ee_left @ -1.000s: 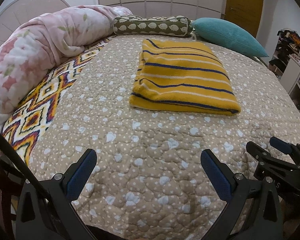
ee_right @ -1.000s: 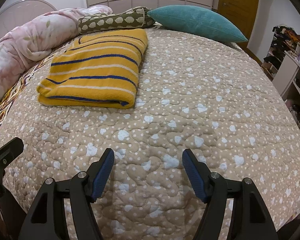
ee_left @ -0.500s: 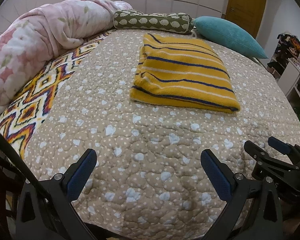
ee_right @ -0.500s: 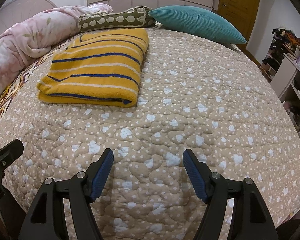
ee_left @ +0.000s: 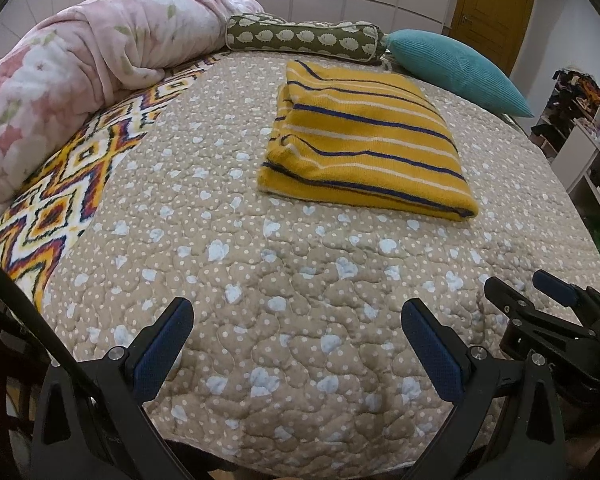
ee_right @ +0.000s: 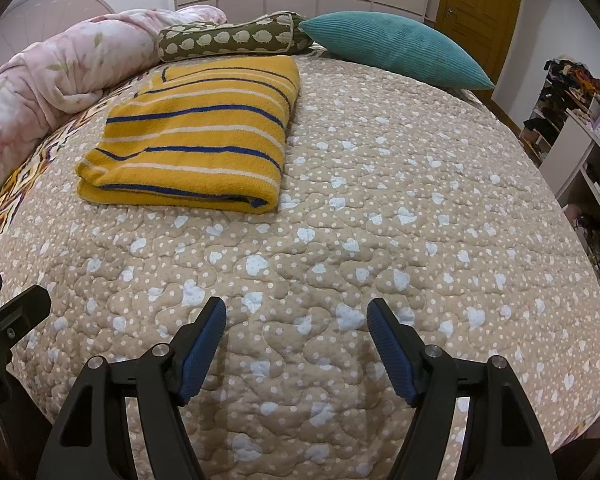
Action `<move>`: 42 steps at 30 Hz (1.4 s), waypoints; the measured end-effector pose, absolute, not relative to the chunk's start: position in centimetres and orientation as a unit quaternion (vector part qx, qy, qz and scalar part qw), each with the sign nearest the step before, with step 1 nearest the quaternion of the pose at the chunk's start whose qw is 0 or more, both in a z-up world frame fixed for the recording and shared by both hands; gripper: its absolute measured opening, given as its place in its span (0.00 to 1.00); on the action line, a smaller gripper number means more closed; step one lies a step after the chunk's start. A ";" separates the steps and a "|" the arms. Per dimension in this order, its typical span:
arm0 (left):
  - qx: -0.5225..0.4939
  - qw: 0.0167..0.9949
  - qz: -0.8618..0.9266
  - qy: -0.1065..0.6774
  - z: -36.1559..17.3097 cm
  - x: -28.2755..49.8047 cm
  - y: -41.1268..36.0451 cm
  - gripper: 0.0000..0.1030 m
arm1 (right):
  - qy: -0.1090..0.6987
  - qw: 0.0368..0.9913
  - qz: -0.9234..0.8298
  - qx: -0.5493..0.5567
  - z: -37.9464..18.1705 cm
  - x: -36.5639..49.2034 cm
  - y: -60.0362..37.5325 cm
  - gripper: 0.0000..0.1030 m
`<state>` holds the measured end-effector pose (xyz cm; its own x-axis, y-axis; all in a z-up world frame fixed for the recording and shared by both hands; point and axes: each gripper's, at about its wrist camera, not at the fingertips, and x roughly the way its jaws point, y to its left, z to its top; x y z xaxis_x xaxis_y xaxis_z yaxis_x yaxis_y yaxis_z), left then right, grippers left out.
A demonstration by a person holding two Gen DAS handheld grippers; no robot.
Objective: Fold small clothes
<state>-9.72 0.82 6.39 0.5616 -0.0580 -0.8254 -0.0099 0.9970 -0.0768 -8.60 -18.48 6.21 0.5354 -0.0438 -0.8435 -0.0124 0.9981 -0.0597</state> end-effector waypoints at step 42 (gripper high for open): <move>-0.045 0.866 -0.023 0.497 4.4 -9.3 0.6 1.00 | 0.486 0.873 -0.017 -0.036 5.1 -8.4 -18.7 0.77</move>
<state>-9.28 0.59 4.44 0.5056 -0.0851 -0.8586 -0.0037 0.9949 -0.1008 -8.39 -18.68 5.07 0.5279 -0.0648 -0.8469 -0.0048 0.9968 -0.0793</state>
